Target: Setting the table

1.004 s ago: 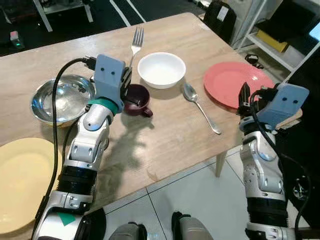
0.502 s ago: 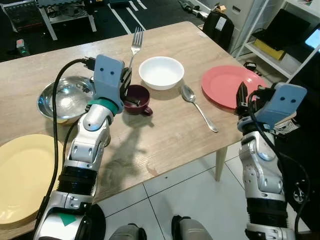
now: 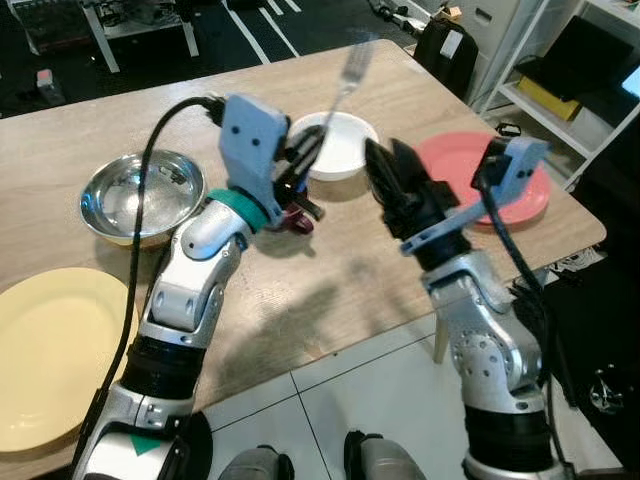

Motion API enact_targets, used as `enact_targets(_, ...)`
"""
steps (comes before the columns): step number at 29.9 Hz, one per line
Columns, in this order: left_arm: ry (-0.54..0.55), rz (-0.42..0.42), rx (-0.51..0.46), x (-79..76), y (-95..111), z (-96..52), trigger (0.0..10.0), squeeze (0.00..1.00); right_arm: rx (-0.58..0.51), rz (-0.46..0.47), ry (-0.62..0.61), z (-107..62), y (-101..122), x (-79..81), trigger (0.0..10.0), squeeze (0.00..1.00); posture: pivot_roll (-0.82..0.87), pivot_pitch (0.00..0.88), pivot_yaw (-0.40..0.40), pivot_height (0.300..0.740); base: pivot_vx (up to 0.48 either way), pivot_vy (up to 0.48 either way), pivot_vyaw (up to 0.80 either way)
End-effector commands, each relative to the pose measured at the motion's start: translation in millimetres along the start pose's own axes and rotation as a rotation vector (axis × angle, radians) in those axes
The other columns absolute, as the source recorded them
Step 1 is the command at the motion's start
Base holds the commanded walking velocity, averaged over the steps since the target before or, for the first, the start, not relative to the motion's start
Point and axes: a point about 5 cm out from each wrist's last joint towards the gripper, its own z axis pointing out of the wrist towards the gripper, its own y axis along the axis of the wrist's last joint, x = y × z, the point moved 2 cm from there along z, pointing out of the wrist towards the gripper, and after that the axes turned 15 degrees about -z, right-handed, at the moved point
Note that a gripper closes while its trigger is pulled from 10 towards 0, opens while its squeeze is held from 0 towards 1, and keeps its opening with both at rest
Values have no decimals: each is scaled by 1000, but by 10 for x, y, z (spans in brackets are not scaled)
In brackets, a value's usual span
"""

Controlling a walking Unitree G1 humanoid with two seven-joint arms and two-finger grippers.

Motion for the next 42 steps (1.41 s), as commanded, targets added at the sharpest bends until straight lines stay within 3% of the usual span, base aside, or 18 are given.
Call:
enact_targets(1,-24,3,-7,-33,14,-20,10000,0,-9,19,17,-3,28,22,10000,0,8,36,61,740,0,0,0)
enact_targets(4,-121,42,18,-194,-26,-24,10000,0,-12,76,-9,20,18,7,10000,0,10,34,55,740,0,0,0)
enact_targets(13,-207,40,44,-357,-54,-63,10000,0,1,150,-12,20,16,-17,10000,0,11,33,52,740,0,0,0)
enact_targets(14,-202,38,42,-356,-53,-60,10000,0,2,148,-18,21,16,-32,4275,0,10,30,50,740,0,0,0)
enact_targets(15,-202,38,42,-356,-53,-60,10000,0,2,148,-18,21,16,-32,4275,0,10,30,50,740,0,0,0)
enact_targets(16,-189,35,40,-336,-54,-53,10000,0,2,146,-27,17,24,-64,0,0,10,29,47,740,0,0,0)
enact_targets(32,-140,55,14,-248,-13,-29,10000,0,29,111,-37,-37,6,-130,0,0,6,21,46,740,0,0,0)
enact_targets(33,-129,62,6,-227,4,-20,10000,0,59,87,-46,-58,-35,-153,4431,0,1,17,49,740,0,0,0)
enact_targets(34,-129,62,6,-227,4,-20,10000,0,59,87,-46,-58,-35,-153,4431,0,1,17,49,740,0,0,0)
enact_targets(35,-115,65,0,-209,12,-7,10000,0,90,49,-53,-73,-78,-172,0,0,1,17,49,740,0,0,0)
enact_targets(42,-92,67,1,-188,-8,-5,10000,0,137,-84,-56,-85,-97,-245,0,0,1,12,45,740,0,0,0)
